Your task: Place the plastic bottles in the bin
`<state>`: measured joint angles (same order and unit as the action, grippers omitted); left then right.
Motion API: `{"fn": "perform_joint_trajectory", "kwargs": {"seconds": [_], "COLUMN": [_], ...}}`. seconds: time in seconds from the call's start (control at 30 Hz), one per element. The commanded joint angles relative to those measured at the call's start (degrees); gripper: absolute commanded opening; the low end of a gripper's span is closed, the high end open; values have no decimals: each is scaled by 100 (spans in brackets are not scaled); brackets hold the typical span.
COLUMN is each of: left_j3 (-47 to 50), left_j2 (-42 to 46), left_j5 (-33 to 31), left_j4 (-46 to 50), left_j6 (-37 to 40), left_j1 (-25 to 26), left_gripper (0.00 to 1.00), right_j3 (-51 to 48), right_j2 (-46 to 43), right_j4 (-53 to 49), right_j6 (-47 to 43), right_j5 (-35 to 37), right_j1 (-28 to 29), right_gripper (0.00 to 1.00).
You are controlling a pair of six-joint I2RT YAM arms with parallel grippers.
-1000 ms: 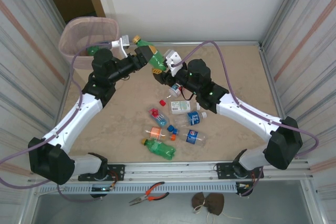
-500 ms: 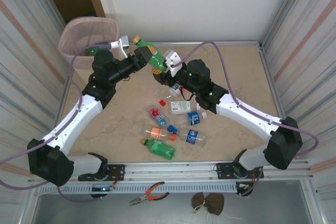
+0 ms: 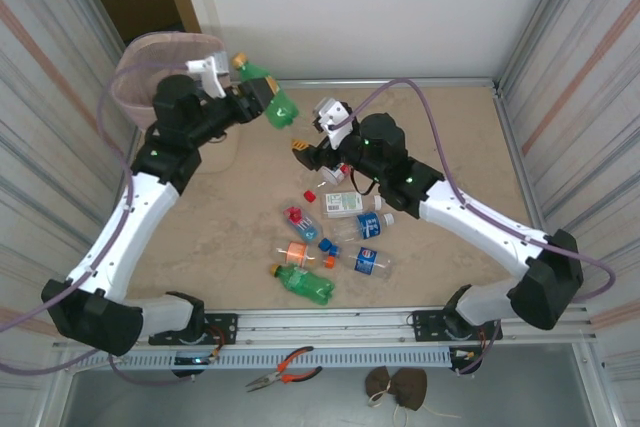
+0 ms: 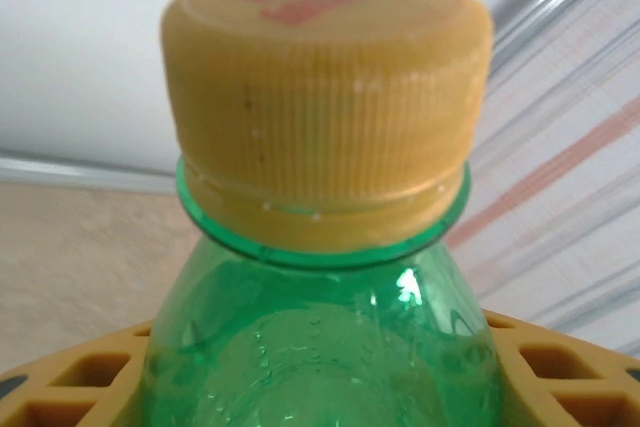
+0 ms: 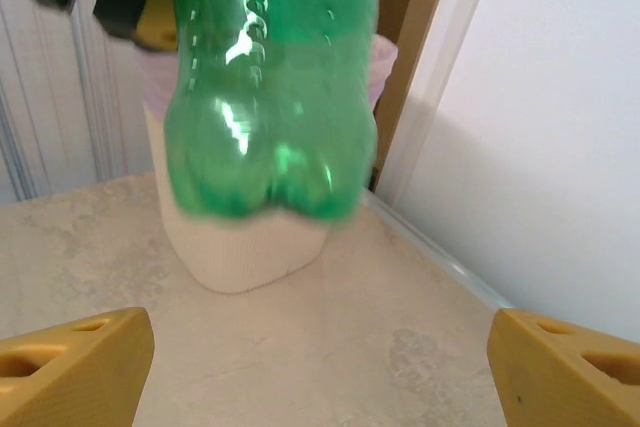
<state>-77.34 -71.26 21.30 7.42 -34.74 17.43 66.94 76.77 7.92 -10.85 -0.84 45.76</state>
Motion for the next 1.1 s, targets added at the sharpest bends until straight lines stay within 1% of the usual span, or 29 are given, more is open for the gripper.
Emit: {"fn": "perform_joint_trajectory", "kwargs": {"seconds": [0.0, 0.17, 0.37, 0.5, 0.63, 0.7, 0.9, 1.07], "left_j3": [-794, -1784, -2992, -3858, -4849, -5184, -5368, -5105], "left_j2": [-4, -411, -1274, -1978, -2782, -3110, -3831, -4170], "left_j5": [-208, -216, 120, -79, -360, -514, -672, -711], "left_j4": [1046, 1906, 2705, 3410, 4224, 4484, 4767, 5038], "left_j6": [1363, 2221, 2865, 3390, 3849, 3982, 4129, 4213], "left_j1": [-302, -942, -1713, -2043, -2214, -2278, -2462, -2464], "left_gripper": [57, 58, 58, 59, 60, 61, 62, 62], "right_j3": [-98, -244, -271, -313, -348, -387, -513, -601], "right_j2": [-498, -768, -909, -972, -1028, -1063, -1138, -1212], "right_j4": [-161, -356, -554, -662, -822, -901, -1050, -1163], "right_j6": [-74, -126, -131, -111, -103, -97, -34, -9], "right_j5": [234, 440, 505, 545, 586, 611, 662, 708], "right_j1": [39, 46, 46, 63, 109, 126, 170, 197], "right_gripper": [86, 86, 86, 86, 86, 86, 86, 86]}}
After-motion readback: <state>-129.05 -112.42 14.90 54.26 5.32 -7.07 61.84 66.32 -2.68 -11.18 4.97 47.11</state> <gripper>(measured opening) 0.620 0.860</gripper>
